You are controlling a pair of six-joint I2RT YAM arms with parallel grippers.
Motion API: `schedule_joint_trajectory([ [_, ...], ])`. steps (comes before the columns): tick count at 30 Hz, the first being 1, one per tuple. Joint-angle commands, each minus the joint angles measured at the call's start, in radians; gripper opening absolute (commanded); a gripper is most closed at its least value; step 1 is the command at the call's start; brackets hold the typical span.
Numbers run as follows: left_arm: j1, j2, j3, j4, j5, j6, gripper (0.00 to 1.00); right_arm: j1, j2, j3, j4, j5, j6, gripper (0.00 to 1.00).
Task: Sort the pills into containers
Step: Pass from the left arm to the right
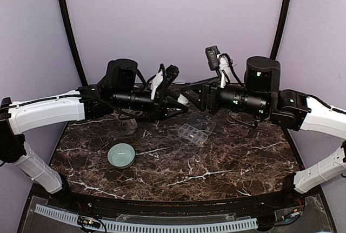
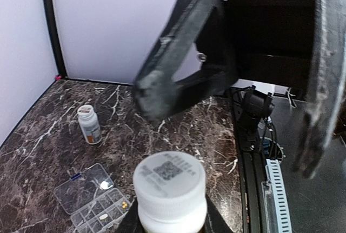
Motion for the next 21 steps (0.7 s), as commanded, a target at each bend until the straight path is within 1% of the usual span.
schedule_joint_trajectory([
  [1, -0.005, 0.009, 0.048, -0.071, 0.165, 0.05, 0.0, -0.011, -0.009, 0.004, -0.003, -0.044, -0.011, 0.49],
  [10, -0.003, 0.012, 0.072, -0.105, 0.234, 0.081, 0.0, -0.025, 0.017, 0.022, -0.041, -0.091, 0.003, 0.5],
  [17, 0.001, 0.017, 0.087, -0.123, 0.246, 0.093, 0.0, -0.027, 0.036, 0.027, -0.058, -0.134, 0.017, 0.49],
  [19, 0.002, 0.018, 0.088, -0.122, 0.246, 0.093, 0.0, -0.028, 0.039, 0.027, -0.063, -0.138, 0.019, 0.48],
  [21, 0.002, 0.018, 0.091, -0.124, 0.246, 0.094, 0.0, -0.028, 0.04, 0.027, -0.063, -0.142, 0.02, 0.44],
])
